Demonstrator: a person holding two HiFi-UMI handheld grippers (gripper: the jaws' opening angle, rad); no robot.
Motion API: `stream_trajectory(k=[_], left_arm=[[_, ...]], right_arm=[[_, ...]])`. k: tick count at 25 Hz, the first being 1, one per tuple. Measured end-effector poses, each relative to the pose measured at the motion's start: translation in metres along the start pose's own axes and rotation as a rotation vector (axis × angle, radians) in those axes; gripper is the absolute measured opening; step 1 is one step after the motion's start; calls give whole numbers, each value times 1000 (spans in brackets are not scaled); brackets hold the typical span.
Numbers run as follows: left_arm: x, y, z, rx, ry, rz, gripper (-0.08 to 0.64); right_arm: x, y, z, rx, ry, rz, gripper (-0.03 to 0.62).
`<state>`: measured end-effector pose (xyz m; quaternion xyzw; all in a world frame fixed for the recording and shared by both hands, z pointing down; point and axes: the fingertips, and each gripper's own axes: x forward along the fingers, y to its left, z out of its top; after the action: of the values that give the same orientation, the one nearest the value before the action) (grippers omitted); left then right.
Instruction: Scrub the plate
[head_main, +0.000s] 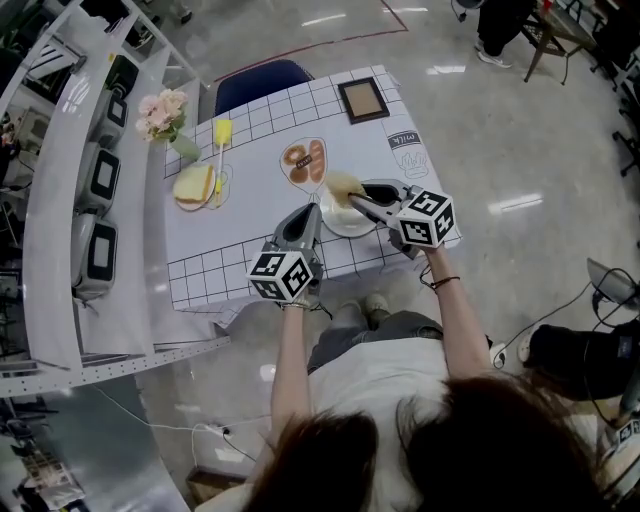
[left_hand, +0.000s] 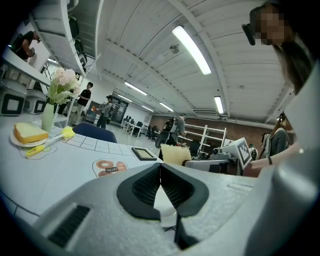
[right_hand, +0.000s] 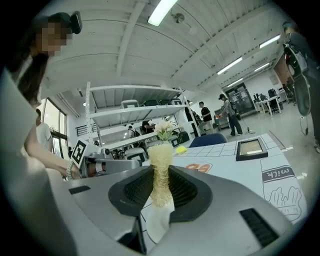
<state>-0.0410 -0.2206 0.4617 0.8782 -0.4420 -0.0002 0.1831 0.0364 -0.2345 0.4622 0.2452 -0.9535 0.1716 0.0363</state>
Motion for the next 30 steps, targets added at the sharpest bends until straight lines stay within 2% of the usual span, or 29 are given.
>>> stream_trajectory(k=[11, 30], left_arm=[[-2, -17, 17, 73, -30, -42, 11], [-8, -28, 15, 68, -35, -59, 11]], right_arm=[[-19, 10, 32, -30, -132, -9, 78], [-24, 21, 34, -47, -139, -19, 78]])
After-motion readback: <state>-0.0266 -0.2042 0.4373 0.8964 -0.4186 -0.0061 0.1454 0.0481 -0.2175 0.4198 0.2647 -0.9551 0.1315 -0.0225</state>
